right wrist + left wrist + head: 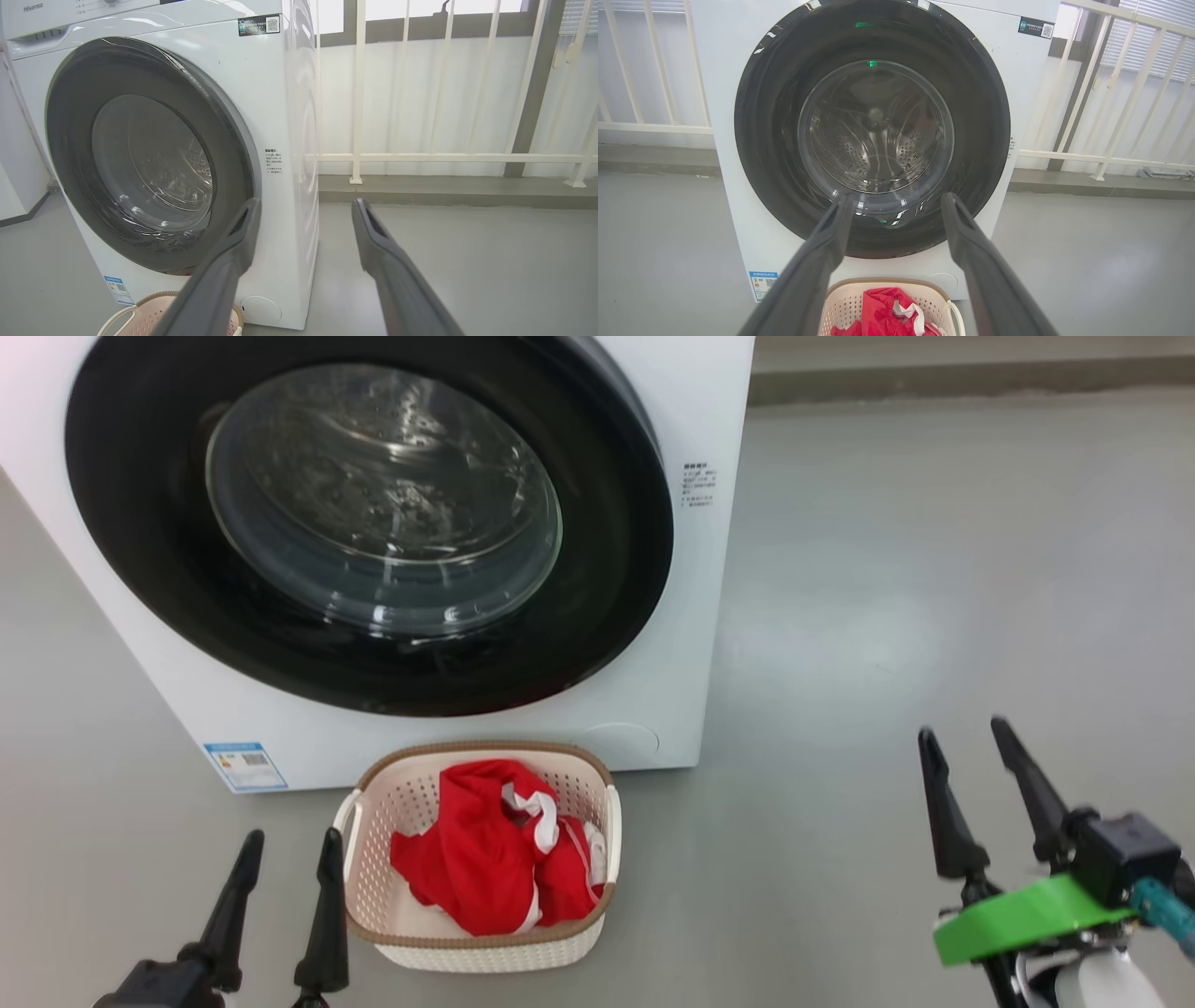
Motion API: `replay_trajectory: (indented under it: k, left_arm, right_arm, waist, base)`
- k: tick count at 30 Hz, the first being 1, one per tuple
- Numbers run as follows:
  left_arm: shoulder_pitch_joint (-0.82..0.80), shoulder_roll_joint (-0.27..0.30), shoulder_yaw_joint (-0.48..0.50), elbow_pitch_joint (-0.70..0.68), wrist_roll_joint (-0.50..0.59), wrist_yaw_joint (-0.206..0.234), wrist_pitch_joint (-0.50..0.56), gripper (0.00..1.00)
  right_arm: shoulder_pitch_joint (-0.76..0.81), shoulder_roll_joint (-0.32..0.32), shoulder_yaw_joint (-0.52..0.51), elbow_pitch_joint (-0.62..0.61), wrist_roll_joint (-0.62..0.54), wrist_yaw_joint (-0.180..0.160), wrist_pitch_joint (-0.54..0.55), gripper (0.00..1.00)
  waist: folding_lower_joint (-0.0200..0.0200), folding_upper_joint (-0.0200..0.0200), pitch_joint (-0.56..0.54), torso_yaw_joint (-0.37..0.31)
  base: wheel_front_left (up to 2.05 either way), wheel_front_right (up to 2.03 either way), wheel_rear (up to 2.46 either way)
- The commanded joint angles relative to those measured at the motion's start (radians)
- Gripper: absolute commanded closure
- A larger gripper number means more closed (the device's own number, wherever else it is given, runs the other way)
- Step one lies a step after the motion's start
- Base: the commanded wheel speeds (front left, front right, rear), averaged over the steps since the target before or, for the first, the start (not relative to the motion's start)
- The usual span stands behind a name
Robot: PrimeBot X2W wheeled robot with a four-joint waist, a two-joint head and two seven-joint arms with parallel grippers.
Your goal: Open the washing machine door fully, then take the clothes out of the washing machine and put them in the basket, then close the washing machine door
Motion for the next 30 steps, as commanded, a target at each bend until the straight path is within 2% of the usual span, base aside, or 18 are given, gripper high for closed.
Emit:
replay_trajectory:
  k: [1, 14, 28, 29, 30]
  left_arm:
    - [-0.006, 0.009, 0.039, -0.031, -0.004, -0.004, -0.012, 0.0]
    - [0.068, 0.014, 0.035, -0.044, 0.026, 0.006, -0.012, 0.0]
    - [0.083, 0.015, 0.012, -0.034, 0.023, 0.016, -0.008, 0.0]
    - [0.104, 0.006, -0.016, -0.01, 0.02, 0.01, 0.0, 1.0]
    - [0.104, 0.003, -0.017, 0.002, 0.019, 0.009, 0.003, 1.0]
  right_arm:
    - [0.006, 0.0, 0.021, -0.036, -0.006, -0.001, -0.005, 0.0]
    - [0.113, 0.003, 0.004, -0.085, 0.016, -0.001, -0.005, 0.0]
    - [0.132, 0.003, 0.006, -0.077, 0.02, -0.001, -0.006, 0.0]
    - [0.143, 0.014, -0.012, -0.053, 0.019, 0.0, 0.0, 1.0]
    - [0.143, 0.016, -0.01, -0.043, 0.019, 0.0, 0.001, 1.0]
  waist:
    - [0.0, 0.0, -0.024, -0.002]
    - [0.0, 0.0, -0.059, 0.006]
    - [0.0, 0.0, -0.064, 0.004]
    - [0.0, 0.0, -0.064, 0.004]
    - [0.0, 0.0, -0.064, 0.004]
  base:
    - [0.0, 0.0, 0.0]
    - [0.0, 0.0, 0.0]
    - [0.0, 0.0, 0.0]
    - [0.0, 0.0, 0.0]
    - [0.0, 0.0, 0.0]
